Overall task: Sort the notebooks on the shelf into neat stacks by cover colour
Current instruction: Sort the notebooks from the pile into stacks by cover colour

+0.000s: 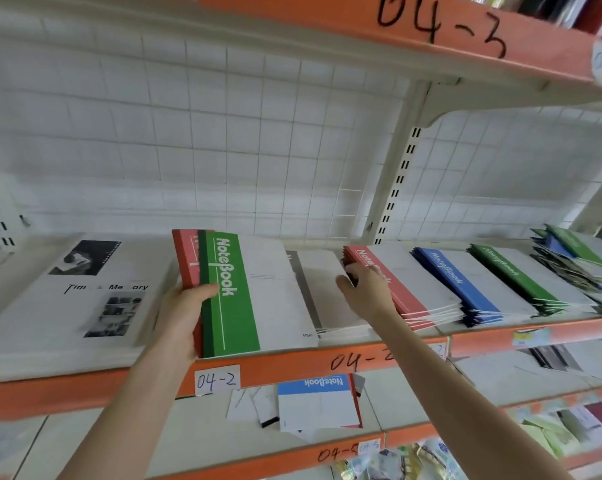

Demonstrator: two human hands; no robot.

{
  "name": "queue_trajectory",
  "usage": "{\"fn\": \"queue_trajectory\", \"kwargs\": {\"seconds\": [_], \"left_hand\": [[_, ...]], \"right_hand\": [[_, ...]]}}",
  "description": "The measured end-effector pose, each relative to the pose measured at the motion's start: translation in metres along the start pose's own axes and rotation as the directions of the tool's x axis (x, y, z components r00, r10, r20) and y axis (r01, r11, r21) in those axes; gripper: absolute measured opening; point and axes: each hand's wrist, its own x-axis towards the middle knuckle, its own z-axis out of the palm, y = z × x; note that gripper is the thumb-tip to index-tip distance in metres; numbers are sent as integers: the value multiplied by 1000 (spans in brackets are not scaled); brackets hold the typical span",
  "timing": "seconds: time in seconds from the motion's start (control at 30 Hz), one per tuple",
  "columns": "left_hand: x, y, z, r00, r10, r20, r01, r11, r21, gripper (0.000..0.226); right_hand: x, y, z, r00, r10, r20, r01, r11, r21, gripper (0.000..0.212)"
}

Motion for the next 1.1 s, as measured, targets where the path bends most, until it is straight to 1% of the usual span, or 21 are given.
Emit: {"fn": "queue_trajectory", "kwargs": {"seconds": [0.03,0.07,0.1,0.13,0.17,0.2,0.23,0.33,0.37,0.4,0.43,0.47,0.53,0.6,0.67,0.73,0.83,0.93,1.03,1.1], "left_hand": [[0,-1,9,1000,4,25,-4,1000,-6,14],[0,-4,20,999,3,46,-3,1000,-13,14],[0,-7,33,998,6,67,-5,1000,-13,12],[0,-10,45,996,5,84,-3,1000,-17,12],[-2,-12,58,994,9,105,-6,1000,-27,17],[-3,-13,72,992,15,123,-10,999,-40,22],[-5,-14,85,989,13,147,-6,999,-50,23],[-11,-19,125,964,-48,261,77,992,-100,6],[-14,-22,138,955,-56,290,92,989,-114,9],[-15,-26,152,950,-56,307,94,989,-111,10],[-17,-31,166,949,-49,310,83,992,-96,8],[-19,-36,181,951,-37,307,65,995,-80,8],[-20,-46,212,953,30,301,-13,998,-60,15],[-21,-56,246,949,111,294,-115,993,-3,24],[-24,-65,282,949,180,260,-191,981,18,20],[-29,-75,315,948,199,247,-216,975,43,19],[-32,-88,356,950,190,247,-212,975,67,23],[-28,-98,383,960,192,206,-210,975,69,19],[-33,-103,400,966,195,172,-211,974,82,16],[-35,-107,407,968,202,147,-215,974,72,17]], "right_hand": [[-5,-3,-5,997,38,62,-49,980,190,24],[-10,-7,-12,980,102,171,-160,916,367,24],[-15,-9,-19,941,167,293,-291,844,451,22],[-19,-7,-24,901,193,388,-372,802,466,19],[-20,-1,-27,884,191,427,-382,822,423,18],[-20,6,-31,891,190,412,-357,854,378,18],[-21,14,-36,912,196,361,-331,872,361,15],[-14,49,-54,940,267,210,-338,807,485,7],[-12,62,-61,937,305,168,-347,785,513,9],[-8,76,-67,932,337,135,-354,763,540,18],[-4,92,-72,928,360,97,-350,756,553,22],[1,108,-79,926,376,46,-335,759,559,21],[10,144,-95,909,416,-30,-325,750,576,16],[19,180,-114,898,436,-53,-323,737,594,15],[28,217,-139,895,438,-79,-314,748,585,18],[38,252,-165,888,450,-97,-302,729,614,25],[51,303,-203,860,502,-91,-328,681,655,27],[72,349,-233,853,503,-141,-343,743,574,31],[97,378,-250,875,461,-147,-342,805,484,34],[112,390,-255,891,431,-144,-342,846,410,30]]}}
